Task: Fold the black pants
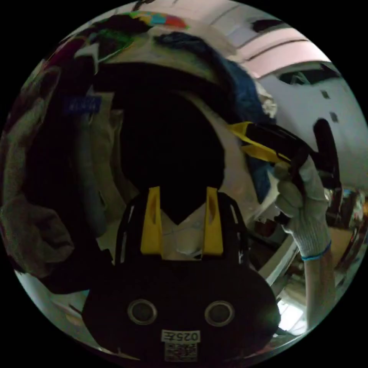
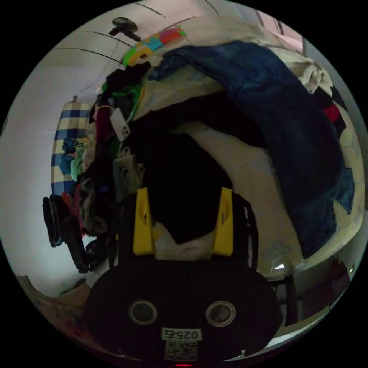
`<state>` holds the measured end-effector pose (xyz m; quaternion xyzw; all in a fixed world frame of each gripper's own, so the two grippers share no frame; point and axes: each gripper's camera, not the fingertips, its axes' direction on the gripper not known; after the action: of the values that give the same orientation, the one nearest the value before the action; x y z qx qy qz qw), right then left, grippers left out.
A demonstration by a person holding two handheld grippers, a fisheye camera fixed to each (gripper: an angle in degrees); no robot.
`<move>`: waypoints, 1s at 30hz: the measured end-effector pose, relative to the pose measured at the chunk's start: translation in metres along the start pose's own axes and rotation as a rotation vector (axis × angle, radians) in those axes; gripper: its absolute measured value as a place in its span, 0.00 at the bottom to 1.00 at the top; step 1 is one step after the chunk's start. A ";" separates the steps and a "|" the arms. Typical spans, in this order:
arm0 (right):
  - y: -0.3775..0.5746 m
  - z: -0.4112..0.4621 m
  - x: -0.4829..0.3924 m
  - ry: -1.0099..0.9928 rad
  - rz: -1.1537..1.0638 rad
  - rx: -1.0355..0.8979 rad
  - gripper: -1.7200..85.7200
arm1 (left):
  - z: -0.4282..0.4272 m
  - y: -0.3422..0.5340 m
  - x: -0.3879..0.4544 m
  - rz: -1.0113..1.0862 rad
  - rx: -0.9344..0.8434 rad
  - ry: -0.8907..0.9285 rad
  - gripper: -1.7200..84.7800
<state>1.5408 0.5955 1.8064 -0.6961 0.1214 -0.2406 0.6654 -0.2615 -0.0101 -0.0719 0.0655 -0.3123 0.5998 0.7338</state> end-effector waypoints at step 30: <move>0.215 -0.402 -0.205 -1.648 -0.336 0.648 0.02 | -0.278 0.146 -0.063 0.776 0.149 1.408 0.00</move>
<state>1.1982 0.3283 1.5584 -0.4349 -0.5712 0.2181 0.6611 -0.2960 0.1072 -0.3679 -0.3918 0.2635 0.7317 0.4916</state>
